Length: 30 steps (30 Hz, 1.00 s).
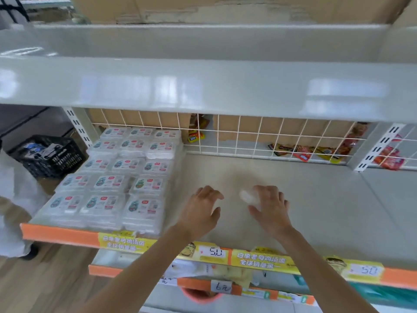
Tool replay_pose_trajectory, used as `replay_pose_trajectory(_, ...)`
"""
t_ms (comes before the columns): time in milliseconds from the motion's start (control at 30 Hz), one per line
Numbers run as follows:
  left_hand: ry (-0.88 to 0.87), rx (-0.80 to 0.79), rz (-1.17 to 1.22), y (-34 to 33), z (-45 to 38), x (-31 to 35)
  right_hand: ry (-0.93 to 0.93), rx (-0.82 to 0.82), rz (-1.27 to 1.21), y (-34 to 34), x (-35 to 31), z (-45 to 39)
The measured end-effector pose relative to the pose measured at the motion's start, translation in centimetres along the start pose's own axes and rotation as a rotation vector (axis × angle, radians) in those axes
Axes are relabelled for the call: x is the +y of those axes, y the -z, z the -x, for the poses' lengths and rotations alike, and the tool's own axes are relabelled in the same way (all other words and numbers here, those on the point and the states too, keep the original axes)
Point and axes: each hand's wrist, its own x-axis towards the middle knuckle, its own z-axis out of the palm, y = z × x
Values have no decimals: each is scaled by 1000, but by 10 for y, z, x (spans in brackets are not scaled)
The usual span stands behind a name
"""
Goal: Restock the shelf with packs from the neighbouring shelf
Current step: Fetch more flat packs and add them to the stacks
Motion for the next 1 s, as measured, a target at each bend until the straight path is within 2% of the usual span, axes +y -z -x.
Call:
replay_pose_trajectory(67,14,-52,75,-14,2,3,35,-51,-104,-1,2,3)
replay_pose_trajectory(167,6,-40,178,-23,11,1,126,-157,-454,-1,-12,16)
replay_pose_trajectory(233,9,-33,216,-25,19,-2,90,-186,-652,-5,-24,26)
replay_pose_trajectory(367,187,30,324,-27,24,-2,-26,-24,-801,-16,-22,25)
replay_pose_trajectory(433,201,62,302,-28,24,-3,-65,27,-861,-17,-15,22)
replay_pose_trajectory(633,152,75,82,-36,24,-7,71,-61,-821,-19,-17,29)
replay_pose_trajectory(767,105,-31,-66,-27,13,-7,139,-38,-739,-19,-17,29)
replay_pose_trajectory(867,14,-6,-174,-3,8,-8,231,18,-504,-27,-20,24)
replay_pose_trajectory(1000,-76,176,-204,49,18,-29,583,133,-24,-36,-51,11)
